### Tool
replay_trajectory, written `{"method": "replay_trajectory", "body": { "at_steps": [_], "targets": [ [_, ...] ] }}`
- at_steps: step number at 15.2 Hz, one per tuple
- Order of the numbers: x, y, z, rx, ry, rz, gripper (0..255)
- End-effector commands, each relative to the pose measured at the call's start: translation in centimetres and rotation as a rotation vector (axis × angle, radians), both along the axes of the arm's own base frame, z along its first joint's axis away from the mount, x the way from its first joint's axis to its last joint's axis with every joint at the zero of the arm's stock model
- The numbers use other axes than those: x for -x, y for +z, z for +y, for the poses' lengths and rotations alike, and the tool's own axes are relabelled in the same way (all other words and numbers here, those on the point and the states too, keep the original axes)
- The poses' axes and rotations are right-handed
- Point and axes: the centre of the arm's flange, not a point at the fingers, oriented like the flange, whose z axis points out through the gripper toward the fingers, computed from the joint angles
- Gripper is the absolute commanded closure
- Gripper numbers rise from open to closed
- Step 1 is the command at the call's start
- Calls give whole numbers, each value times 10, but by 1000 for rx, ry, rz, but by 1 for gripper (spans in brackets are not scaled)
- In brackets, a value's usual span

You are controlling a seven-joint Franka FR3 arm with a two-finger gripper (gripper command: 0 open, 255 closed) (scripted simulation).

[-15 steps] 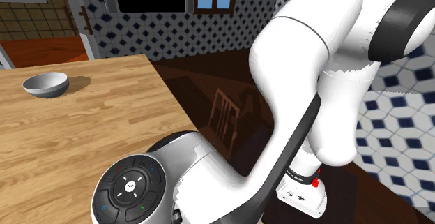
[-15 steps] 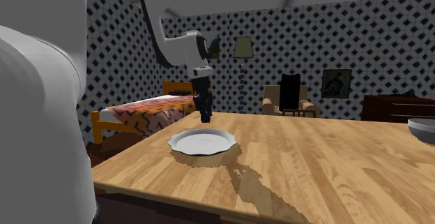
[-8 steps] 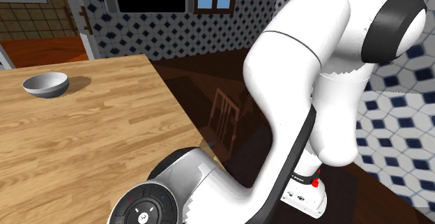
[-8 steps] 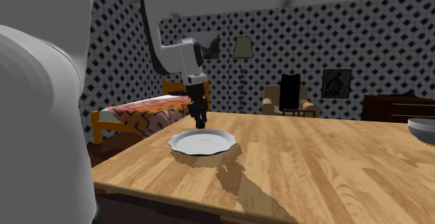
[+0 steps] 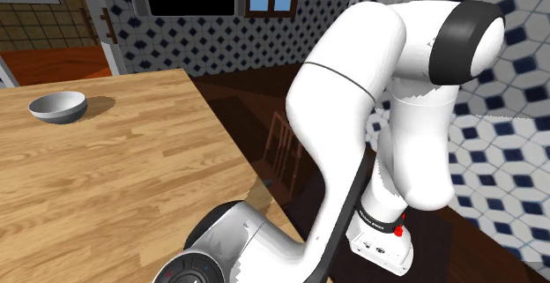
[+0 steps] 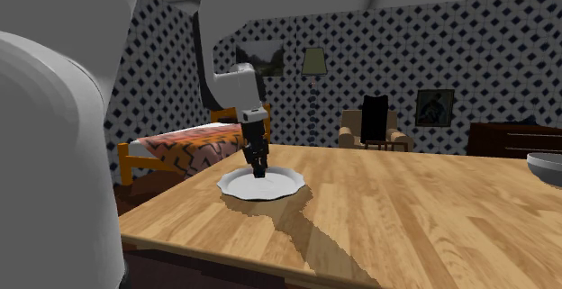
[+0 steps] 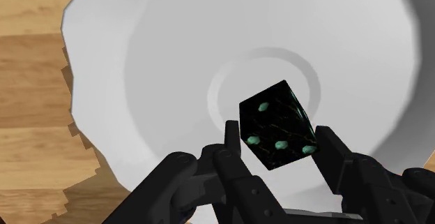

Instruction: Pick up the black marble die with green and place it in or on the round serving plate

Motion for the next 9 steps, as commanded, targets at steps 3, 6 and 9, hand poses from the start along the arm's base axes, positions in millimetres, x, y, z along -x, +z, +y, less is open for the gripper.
{"method": "replay_trajectory", "body": {
  "at_steps": [3, 6, 9],
  "targets": [
    [1, -9, -1, 0, 0, 0, 255],
    [1, -9, -1, 0, 0, 0, 255],
    [1, -9, -1, 0, 0, 0, 0]
  ]
}}
